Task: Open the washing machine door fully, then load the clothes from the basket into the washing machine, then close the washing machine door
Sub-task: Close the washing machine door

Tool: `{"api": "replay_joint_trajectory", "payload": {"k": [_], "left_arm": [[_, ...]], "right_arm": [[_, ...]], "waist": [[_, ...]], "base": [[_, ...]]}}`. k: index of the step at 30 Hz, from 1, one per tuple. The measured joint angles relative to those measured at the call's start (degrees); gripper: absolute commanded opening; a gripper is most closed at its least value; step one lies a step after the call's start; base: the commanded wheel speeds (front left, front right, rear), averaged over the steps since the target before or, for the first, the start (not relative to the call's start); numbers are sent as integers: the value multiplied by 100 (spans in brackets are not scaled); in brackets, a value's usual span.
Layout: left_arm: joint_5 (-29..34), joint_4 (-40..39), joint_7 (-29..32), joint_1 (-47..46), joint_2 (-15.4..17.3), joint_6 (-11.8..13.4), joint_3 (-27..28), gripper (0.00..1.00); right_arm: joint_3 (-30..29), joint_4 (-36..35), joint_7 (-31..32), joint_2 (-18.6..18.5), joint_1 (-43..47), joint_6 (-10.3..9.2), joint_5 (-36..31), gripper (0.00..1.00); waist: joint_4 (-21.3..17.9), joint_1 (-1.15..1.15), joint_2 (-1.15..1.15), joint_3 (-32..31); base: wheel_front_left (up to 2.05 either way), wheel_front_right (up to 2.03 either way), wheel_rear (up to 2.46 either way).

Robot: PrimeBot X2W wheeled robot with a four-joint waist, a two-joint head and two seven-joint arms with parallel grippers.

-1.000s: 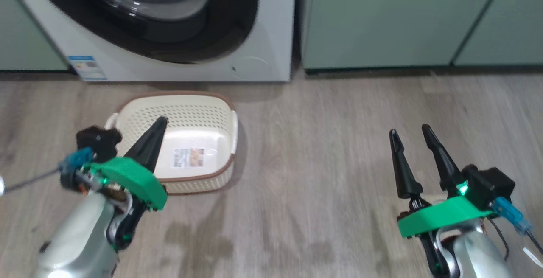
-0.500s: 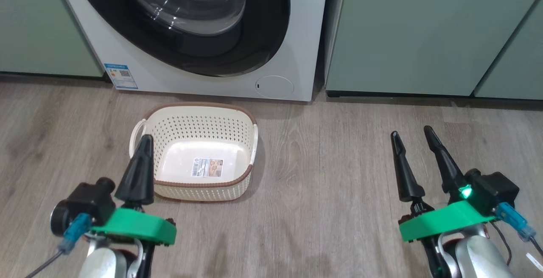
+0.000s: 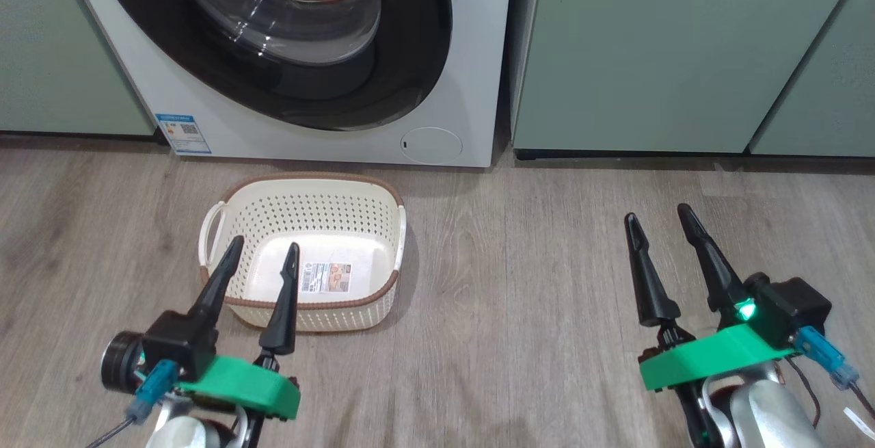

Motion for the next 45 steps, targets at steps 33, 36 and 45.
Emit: {"api": "replay_joint_trajectory", "payload": {"k": [33, 36, 45], "left_arm": [[-67, 30, 0, 0, -11, 203, -207, 100], [-101, 24, 0, -7, -11, 214, -254, 100], [-191, -26, 0, -601, -19, 255, -377, 100]], "right_arm": [[19, -56, 0, -12, 103, 0, -18, 0], [185, -148, 0, -131, 61, 0, -94, 0], [1356, -176, 0, -1002, -1560, 0, -158, 0]], "waist": [[123, 0, 0, 105], [187, 0, 0, 227], [497, 0, 0, 1006]], "base": [[0, 0, 0], [0, 0, 0], [0, 0, 0]]}}
